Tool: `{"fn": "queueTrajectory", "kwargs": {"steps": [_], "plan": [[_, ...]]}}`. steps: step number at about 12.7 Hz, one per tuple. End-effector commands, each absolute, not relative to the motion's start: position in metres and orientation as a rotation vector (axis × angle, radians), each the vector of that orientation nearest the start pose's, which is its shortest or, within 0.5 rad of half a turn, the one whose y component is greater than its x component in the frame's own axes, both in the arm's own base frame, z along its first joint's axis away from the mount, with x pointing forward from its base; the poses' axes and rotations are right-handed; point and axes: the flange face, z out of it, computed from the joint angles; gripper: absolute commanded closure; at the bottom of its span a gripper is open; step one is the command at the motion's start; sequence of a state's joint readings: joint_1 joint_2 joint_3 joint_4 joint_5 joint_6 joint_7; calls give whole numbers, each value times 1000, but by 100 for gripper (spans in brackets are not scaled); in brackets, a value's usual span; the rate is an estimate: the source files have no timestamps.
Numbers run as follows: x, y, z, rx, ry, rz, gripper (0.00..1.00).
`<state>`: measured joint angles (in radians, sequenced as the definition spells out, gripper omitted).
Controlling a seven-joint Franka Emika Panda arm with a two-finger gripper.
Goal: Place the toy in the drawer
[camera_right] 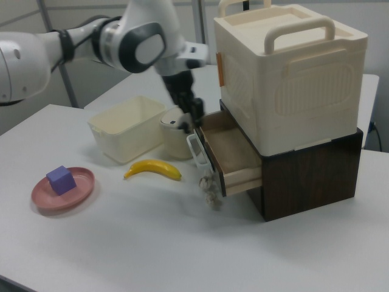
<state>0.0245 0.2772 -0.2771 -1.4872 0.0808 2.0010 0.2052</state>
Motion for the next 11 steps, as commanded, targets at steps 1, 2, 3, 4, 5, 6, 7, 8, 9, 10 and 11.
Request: {"fn": "queueTrajectory", "kwargs": {"steps": [1,2,3,4,5,6,7,8,9,10,11], "plan": [[665,-190,524,-3019,817,-536,100],[669,-203,511,-3021,845,-565,100],[673,-210,502,-3022,858,-592,100],[675,-215,493,-3027,865,-606,94],[678,-215,487,-3030,867,-608,80],[679,-215,483,-3029,875,-606,27],[679,-214,484,-3030,875,-606,0],[679,-211,489,-3031,864,-608,0],[676,-205,504,-3019,856,-620,0],[671,-185,518,-3023,814,-562,0],[663,-164,532,-3029,767,-482,0]]}}
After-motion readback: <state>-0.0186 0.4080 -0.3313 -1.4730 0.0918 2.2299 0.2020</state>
